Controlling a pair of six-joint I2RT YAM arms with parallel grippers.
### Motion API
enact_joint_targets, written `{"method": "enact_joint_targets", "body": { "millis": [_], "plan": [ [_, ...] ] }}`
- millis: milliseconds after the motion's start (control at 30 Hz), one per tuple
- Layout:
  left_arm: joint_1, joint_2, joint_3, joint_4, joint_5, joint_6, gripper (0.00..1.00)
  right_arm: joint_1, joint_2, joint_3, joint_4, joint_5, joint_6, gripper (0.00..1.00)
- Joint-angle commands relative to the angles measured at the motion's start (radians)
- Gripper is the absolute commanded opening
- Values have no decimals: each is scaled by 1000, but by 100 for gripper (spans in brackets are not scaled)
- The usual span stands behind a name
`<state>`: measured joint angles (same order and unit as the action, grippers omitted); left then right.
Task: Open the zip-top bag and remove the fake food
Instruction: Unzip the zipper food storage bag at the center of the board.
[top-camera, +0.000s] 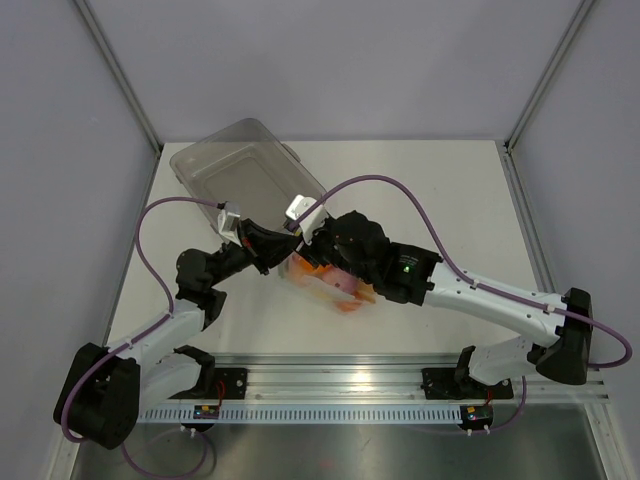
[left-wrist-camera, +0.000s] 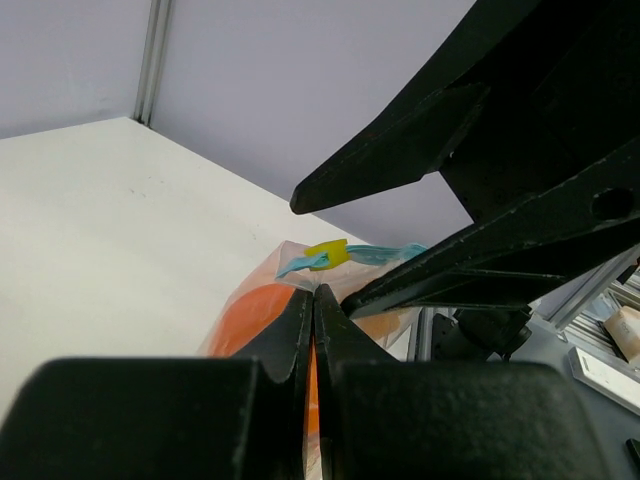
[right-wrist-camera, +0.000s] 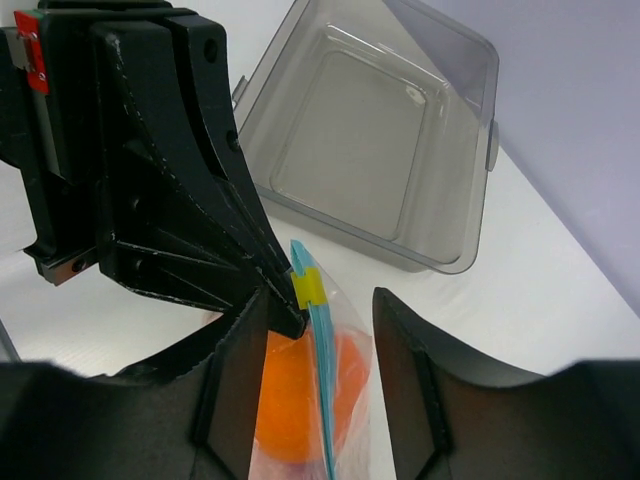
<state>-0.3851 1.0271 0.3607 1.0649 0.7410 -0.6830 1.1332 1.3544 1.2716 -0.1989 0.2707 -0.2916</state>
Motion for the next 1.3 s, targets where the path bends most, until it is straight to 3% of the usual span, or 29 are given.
{"method": "enact_joint_targets", "body": {
  "millis": [0, 633, 933, 1267],
  "plan": [
    [-3, -21, 40, 67, 18, -4, 0, -6, 6, 51, 64, 15, -37, 50],
    [-3, -25, 30, 89, 21, -13, 0, -6, 12, 48, 84, 22, -23, 17],
    [-1, -33, 32, 69, 11, -15, 0, -4, -29, 14, 75, -2, 14, 10],
    [3, -50, 43, 20, 5, -23, 0, -4, -69, -37, 58, 1, 28, 9]
  ]
}}
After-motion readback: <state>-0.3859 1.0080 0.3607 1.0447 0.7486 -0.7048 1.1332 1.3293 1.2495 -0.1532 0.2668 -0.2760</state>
